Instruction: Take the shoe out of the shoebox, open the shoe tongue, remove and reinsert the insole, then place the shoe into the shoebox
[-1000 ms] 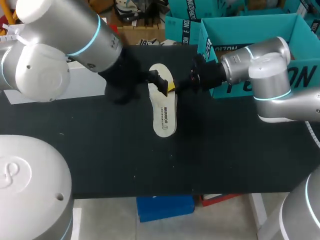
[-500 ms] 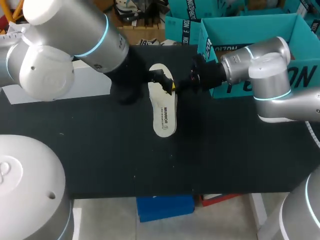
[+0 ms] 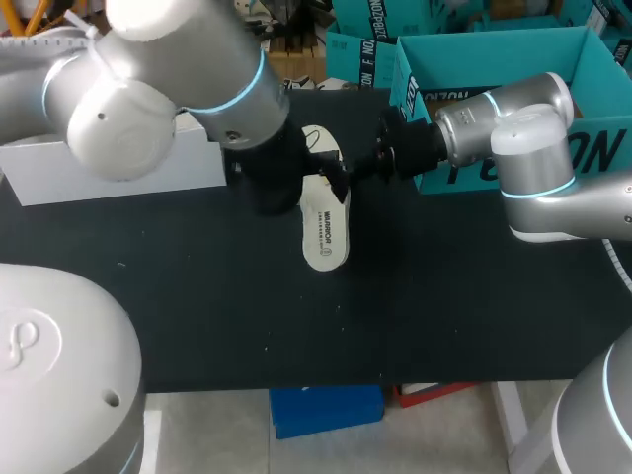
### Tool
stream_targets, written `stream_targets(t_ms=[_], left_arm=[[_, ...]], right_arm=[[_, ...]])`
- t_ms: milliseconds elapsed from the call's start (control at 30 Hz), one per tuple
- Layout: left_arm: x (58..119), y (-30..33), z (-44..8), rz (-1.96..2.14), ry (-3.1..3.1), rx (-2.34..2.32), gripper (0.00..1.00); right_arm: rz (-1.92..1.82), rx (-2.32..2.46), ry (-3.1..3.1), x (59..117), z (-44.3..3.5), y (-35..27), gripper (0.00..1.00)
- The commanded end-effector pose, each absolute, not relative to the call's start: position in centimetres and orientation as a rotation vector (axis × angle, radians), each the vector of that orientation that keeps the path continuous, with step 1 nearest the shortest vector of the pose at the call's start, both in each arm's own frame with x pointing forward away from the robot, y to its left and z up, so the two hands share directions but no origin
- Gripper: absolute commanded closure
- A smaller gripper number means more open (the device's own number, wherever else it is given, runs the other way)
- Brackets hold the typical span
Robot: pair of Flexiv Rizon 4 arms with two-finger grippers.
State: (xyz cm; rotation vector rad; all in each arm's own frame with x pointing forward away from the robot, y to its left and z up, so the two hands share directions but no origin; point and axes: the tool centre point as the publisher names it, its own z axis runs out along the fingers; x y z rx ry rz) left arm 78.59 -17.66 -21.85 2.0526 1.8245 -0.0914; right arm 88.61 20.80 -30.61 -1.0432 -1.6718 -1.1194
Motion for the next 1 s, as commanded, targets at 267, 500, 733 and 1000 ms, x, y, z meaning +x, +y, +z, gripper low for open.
stream_targets(t_ms=[267, 500, 733, 1000], left_arm=[[78.1, -19.7, -21.5, 0.216, 2.104, 2.033, 0.0], [77.0, -19.2, -22.6, 0.34, 2.066, 1.938, 0.0], [76.4, -18.7, -23.3, 0.34, 2.04, 1.833, 0.0], [77.1, -18.7, -24.6, 0.319, 2.048, 1.853, 0.0]], right_arm=[[-1.117, -1.043, -1.672, 88.7, -30.6, 20.9, 1.0], [-1.117, -1.043, -1.672, 88.7, -30.6, 20.9, 1.0], [-1.117, -1.043, -1.672, 88.7, -30.6, 20.9, 1.0], [-1.117, -1.043, -1.672, 88.7, -30.6, 20.9, 1.0]])
